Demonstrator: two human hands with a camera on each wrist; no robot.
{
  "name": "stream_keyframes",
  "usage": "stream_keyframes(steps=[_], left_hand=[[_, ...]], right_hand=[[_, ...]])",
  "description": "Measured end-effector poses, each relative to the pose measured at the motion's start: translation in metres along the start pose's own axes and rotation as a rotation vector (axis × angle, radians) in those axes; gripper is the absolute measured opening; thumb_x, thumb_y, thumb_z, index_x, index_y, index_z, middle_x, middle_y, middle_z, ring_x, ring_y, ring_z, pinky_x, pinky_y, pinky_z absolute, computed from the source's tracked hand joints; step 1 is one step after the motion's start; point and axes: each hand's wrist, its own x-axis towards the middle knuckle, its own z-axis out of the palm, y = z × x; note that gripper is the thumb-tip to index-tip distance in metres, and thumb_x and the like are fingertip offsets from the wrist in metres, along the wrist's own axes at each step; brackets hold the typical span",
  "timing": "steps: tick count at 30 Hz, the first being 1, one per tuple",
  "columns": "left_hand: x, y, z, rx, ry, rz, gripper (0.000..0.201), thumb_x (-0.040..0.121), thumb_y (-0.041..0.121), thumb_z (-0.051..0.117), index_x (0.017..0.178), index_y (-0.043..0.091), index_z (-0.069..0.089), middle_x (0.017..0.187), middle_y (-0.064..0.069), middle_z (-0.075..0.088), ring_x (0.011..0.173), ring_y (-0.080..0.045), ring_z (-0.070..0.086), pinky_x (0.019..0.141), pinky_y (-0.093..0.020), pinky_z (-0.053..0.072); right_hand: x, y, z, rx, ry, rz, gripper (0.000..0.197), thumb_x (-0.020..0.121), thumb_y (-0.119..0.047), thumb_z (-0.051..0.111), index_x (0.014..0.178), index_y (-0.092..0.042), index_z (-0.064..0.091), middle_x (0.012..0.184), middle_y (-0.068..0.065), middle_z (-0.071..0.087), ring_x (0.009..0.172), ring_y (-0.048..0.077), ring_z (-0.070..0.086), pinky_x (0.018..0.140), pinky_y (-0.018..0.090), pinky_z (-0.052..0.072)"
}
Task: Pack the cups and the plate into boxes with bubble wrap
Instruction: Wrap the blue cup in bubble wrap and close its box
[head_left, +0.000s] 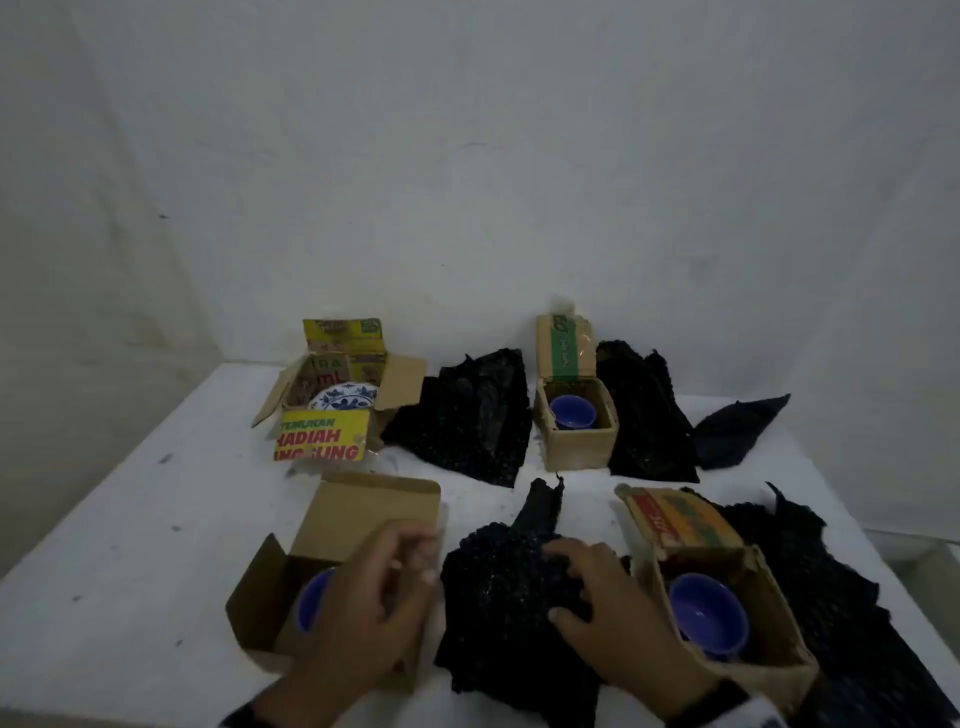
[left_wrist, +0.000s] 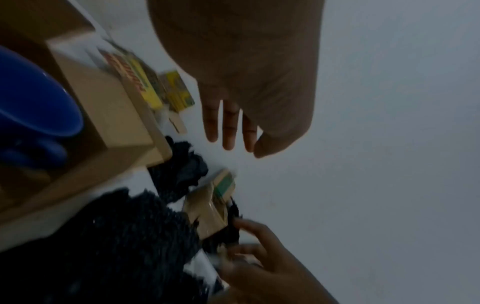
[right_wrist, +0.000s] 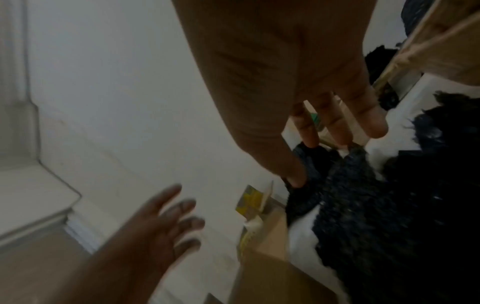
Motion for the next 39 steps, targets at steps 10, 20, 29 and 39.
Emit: stream_keyframes(steps=[10, 20, 29, 39], left_hand=[[0.026, -0.055, 0.107, 0.213, -0.621, -0.283, 0.094, 0.084, 0.03, 0.059, 0.147, 0.027, -0.011, 0.156, 0.006, 0.006, 0.143, -0.015, 0.013, 0.118, -0.033, 0.017], [0.043, -0.061, 0.108, 0.454, -0.506, -0.239, 0.086, 0.08, 0.047, 0.056, 0.147, 0.029, 0.005, 0.152, 0.003, 0.017, 0.138, -0.025, 0.02, 0.112, -0.043, 0.027], [0.07, -0.026, 0.072, 0.307, -0.253, 0.031, 0.028, 0.081, 0.024, 0.056, 0.091, 0.04, 0.035, 0.081, 0.008, 0.059, 0.079, -0.017, 0.056, 0.067, -0.029, 0.039], [0.095, -0.024, 0.024, -0.057, -0.202, 0.047, 0.045, 0.068, -0.014, 0.059, 0.06, 0.031, 0.059, 0.086, -0.003, 0.072, 0.087, -0.015, 0.067, 0.079, -0.038, 0.056]], right_hand=[[0.061, 0.037, 0.058, -0.548, -0.191, 0.01, 0.075, 0.079, -0.058, 0.051, 0.144, -0.04, 0.017, 0.149, 0.004, 0.017, 0.129, 0.031, 0.028, 0.1, 0.037, 0.041], [0.067, 0.034, 0.045, -0.349, 0.254, -0.049, 0.022, 0.061, -0.057, 0.047, 0.072, -0.046, 0.061, 0.087, -0.006, 0.058, 0.072, 0.019, 0.059, 0.05, 0.031, 0.047], [0.076, 0.017, 0.008, -0.113, 0.241, -0.137, 0.027, 0.075, -0.053, 0.058, 0.073, -0.035, 0.039, 0.142, -0.013, 0.036, 0.14, 0.016, 0.019, 0.11, 0.052, 0.009], [0.078, -0.031, -0.012, 0.414, 0.193, -0.348, 0.043, 0.073, 0.019, 0.046, 0.081, -0.022, 0.056, 0.085, -0.005, 0.061, 0.083, 0.004, 0.056, 0.071, 0.014, 0.044]])
